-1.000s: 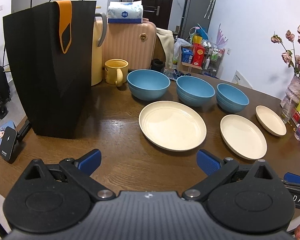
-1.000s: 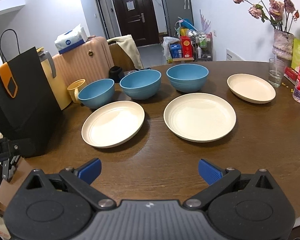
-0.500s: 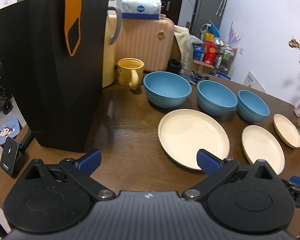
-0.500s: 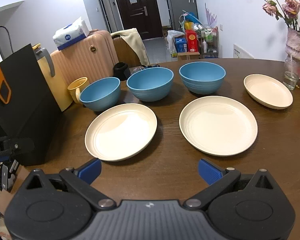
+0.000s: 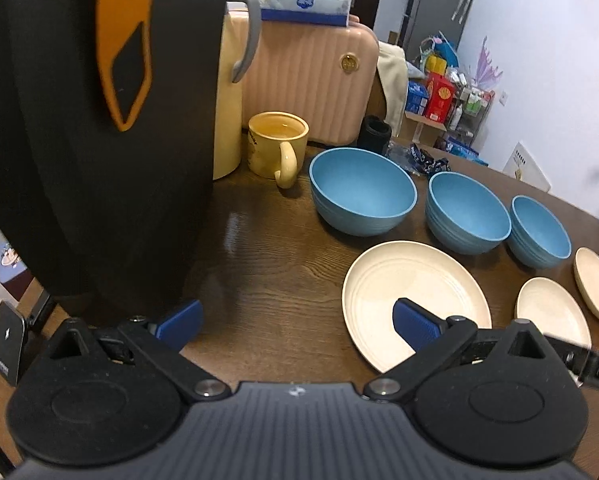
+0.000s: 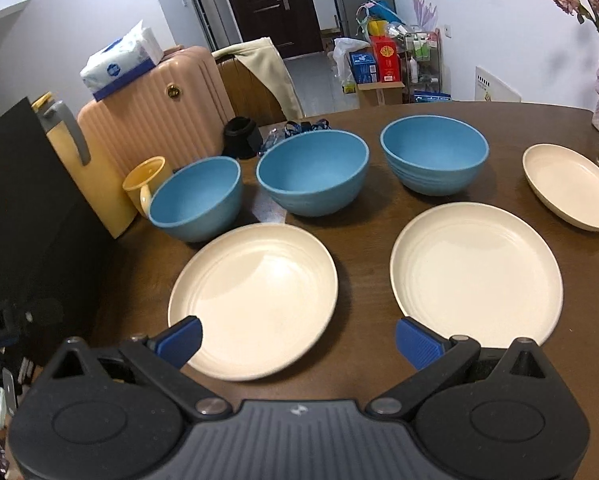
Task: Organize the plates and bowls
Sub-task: 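Move the left tool toward the large cream plate while the right tool approaches another cream plate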
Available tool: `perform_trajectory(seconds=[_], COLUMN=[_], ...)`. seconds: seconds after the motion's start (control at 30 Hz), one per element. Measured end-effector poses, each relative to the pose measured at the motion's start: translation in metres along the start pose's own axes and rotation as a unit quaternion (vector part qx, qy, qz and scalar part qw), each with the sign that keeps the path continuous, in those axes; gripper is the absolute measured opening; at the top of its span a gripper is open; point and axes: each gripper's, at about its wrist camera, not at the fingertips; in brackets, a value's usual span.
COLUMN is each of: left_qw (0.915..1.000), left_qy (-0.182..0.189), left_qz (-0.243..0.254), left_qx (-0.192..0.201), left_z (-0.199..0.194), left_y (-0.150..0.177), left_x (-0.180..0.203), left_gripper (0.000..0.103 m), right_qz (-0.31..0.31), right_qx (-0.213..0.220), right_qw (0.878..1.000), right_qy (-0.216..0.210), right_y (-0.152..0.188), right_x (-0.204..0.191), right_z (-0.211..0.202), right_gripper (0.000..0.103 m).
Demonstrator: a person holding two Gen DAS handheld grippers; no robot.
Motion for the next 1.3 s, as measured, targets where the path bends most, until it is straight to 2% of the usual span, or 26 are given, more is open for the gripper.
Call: perform_trajectory(seconds=[0.27, 0.43, 0.7, 0.8, 0.87, 1.0, 1.13, 1.3], left_qw=[0.9994, 0.9986, 0.9956, 0.9935, 0.9924, 0.9893, 0.9860, 0.9828], left_qy=[0.005, 0.016, 0.024, 0.027, 0.025, 0.031, 0.034, 0.039], left_qz=[0.027, 0.017, -0.004, -0.007, -0.006, -0.007, -0.007, -0.005], left_qx=[-0.020, -0.047, -0.091, -0.110, -0.120, -0.143, -0.163, -0.180], left_z=[0.032, 0.065, 0.106, 0.117, 0.125, 0.138, 0.150, 0.160], left_y=[-0.024, -0.044, -0.070, -0.078, -0.081, -0.085, -0.085, -0.084], left_x=[0.023, 0.031, 0.031, 0.029, 0.029, 0.028, 0.027, 0.027], left_gripper=[0.103, 0.103, 0.101, 0.097, 0.095, 0.080, 0.075, 0.060], right_qz=[0.019, 0.032, 0.025, 0.030, 0.035, 0.036, 0.048, 0.059], right_qx=[-0.015, -0.037, -0.065, -0.082, -0.095, -0.119, -0.133, -0.145], right_qw=[1.000, 0.999, 0.997, 0.996, 0.995, 0.992, 0.990, 0.987], right_qy=[0.004, 0.014, 0.021, 0.018, 0.020, 0.021, 0.019, 0.022], right_y=[-0.025, -0.042, -0.065, -0.073, -0.077, -0.082, -0.084, -0.084], right_x=[0.008, 0.016, 0.012, 0.015, 0.018, 0.019, 0.024, 0.028], right_z=[0.029, 0.053, 0.087, 0.100, 0.108, 0.123, 0.133, 0.142], right_gripper=[0.103, 0.097, 0.096, 0.084, 0.082, 0.071, 0.061, 0.041])
Point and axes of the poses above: each gripper's, at about its wrist camera, not at the fingertips, and z roughly the way its jaws point, x to its right, y to its underside, and after that the axes turned 13 degrees about -x, right-handed
